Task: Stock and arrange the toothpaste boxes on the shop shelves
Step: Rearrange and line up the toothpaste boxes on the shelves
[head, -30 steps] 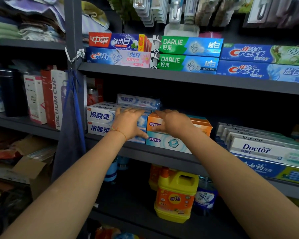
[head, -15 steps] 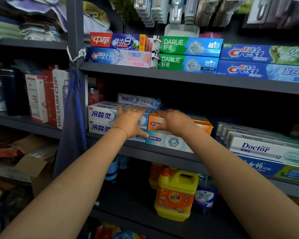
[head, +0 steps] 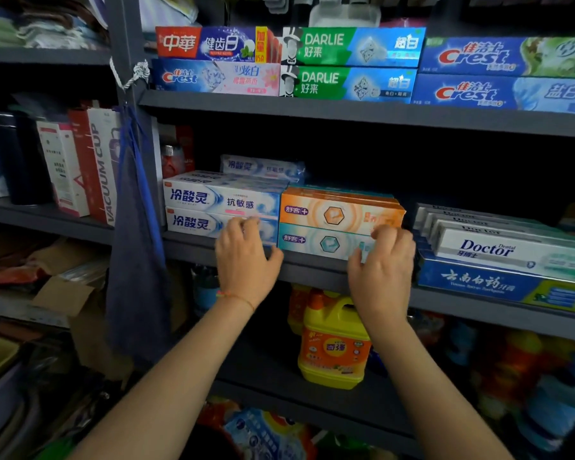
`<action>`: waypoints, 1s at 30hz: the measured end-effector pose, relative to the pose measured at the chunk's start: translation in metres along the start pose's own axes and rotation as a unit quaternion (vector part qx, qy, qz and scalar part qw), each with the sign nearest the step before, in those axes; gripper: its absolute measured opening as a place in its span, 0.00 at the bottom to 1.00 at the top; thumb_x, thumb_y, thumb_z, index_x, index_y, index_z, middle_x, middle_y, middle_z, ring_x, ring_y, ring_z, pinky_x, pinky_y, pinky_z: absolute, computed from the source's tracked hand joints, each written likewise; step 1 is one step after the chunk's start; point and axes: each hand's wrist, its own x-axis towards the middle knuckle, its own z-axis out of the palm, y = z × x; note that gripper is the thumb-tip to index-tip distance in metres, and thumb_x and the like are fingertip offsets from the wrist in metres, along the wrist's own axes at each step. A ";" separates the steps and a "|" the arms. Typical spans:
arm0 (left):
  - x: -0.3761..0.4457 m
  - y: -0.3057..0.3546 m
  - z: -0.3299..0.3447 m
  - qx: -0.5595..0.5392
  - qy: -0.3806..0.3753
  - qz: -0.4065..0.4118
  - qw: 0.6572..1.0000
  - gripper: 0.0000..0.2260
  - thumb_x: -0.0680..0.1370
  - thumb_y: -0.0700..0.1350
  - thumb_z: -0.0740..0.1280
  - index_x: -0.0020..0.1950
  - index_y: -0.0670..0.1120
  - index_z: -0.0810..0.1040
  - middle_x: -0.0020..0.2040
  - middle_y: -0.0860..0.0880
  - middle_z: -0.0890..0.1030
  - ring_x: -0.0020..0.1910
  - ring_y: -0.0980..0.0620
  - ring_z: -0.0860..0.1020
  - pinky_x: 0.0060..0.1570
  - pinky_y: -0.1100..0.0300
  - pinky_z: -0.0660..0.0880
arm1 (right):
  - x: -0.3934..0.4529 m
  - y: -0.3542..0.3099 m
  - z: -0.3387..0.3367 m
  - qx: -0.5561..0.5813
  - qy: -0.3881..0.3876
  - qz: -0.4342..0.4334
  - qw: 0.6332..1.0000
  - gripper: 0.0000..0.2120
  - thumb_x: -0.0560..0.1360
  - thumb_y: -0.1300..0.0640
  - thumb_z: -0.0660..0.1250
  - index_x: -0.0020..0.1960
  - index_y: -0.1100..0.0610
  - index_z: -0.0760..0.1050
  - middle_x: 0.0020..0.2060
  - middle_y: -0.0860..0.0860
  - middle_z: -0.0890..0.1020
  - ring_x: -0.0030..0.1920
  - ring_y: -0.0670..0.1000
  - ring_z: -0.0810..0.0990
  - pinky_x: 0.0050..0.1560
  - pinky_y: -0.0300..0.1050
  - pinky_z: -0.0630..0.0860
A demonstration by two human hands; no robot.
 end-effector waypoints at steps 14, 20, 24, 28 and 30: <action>0.000 -0.001 0.017 0.035 -0.138 -0.131 0.981 0.47 0.74 0.66 0.63 0.80 0.40 0.47 0.80 0.36 0.51 0.80 0.42 0.50 0.76 0.43 0.42 | -0.012 0.004 0.009 -0.015 -0.113 0.108 0.988 0.31 0.73 0.56 0.70 0.69 0.68 0.63 0.58 0.64 0.69 0.55 0.60 0.71 0.51 0.54 0.78; 0.001 -0.005 0.015 0.022 -0.125 -0.119 0.985 0.47 0.73 0.67 0.65 0.80 0.41 0.48 0.80 0.36 0.52 0.79 0.41 0.52 0.76 0.44 0.46 | -0.013 -0.001 0.008 -0.074 -0.080 0.086 0.990 0.32 0.71 0.55 0.70 0.69 0.68 0.63 0.63 0.69 0.68 0.63 0.67 0.69 0.61 0.63 0.73; 0.010 -0.023 0.003 -0.015 -0.085 -0.144 0.986 0.47 0.71 0.64 0.70 0.78 0.40 0.53 0.77 0.34 0.57 0.76 0.37 0.59 0.74 0.44 0.57 | -0.008 -0.037 0.015 -0.084 -0.066 -0.096 0.990 0.29 0.71 0.58 0.69 0.69 0.64 0.67 0.68 0.68 0.69 0.71 0.67 0.65 0.71 0.65 0.63; 0.031 -0.048 -0.013 -0.044 -0.089 -0.190 0.977 0.45 0.70 0.63 0.71 0.75 0.38 0.57 0.73 0.34 0.64 0.72 0.35 0.64 0.70 0.42 0.63 | 0.021 -0.085 0.046 -0.097 -0.125 -0.232 0.960 0.31 0.70 0.59 0.70 0.71 0.63 0.66 0.71 0.64 0.68 0.74 0.64 0.63 0.74 0.62 0.60; 0.036 -0.055 -0.018 -0.046 -0.113 -0.202 0.972 0.47 0.71 0.63 0.71 0.78 0.38 0.53 0.75 0.35 0.60 0.73 0.35 0.63 0.72 0.43 0.61 | 0.038 -0.105 0.059 -0.150 -0.175 -0.275 0.933 0.35 0.73 0.53 0.70 0.75 0.61 0.60 0.74 0.63 0.64 0.76 0.64 0.59 0.75 0.62 0.56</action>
